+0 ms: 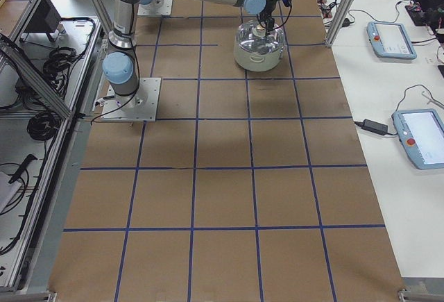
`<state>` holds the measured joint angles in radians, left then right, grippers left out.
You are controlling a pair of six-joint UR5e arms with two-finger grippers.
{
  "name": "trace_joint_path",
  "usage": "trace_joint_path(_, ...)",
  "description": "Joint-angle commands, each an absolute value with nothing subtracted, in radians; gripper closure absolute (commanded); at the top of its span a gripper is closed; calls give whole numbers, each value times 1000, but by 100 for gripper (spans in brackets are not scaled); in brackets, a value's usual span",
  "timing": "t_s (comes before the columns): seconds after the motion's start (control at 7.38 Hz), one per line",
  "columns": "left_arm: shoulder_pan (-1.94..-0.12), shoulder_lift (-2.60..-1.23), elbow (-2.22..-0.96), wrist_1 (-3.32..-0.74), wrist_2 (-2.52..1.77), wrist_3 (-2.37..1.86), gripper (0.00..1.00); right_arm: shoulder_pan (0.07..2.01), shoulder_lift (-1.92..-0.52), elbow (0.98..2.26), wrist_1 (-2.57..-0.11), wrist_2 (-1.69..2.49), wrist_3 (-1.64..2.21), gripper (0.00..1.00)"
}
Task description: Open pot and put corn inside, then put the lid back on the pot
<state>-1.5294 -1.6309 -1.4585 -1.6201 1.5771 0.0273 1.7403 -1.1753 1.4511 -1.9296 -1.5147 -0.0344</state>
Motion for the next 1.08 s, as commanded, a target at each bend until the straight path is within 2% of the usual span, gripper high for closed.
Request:
trace_joint_path(0.0, -1529, -1631, -1460, -1620, 1577, 29, 0, 1758, -1164, 1453, -1933, -1523, -28, 3)
trace_joint_path(0.41, -1529, -1631, -1460, -1620, 1577, 29, 0, 1767, -1164, 1451, -1933, -1526, -25, 9)
trace_joint_path(0.68, -1529, -1629, -1460, -1620, 1577, 29, 0, 1769, -1164, 1454, -1928, -1526, -23, 31)
trace_joint_path(0.95, -1529, -1629, -1462, -1620, 1578, 31, 0, 1772, -1166, 1454, -1918, -1529, -14, 44)
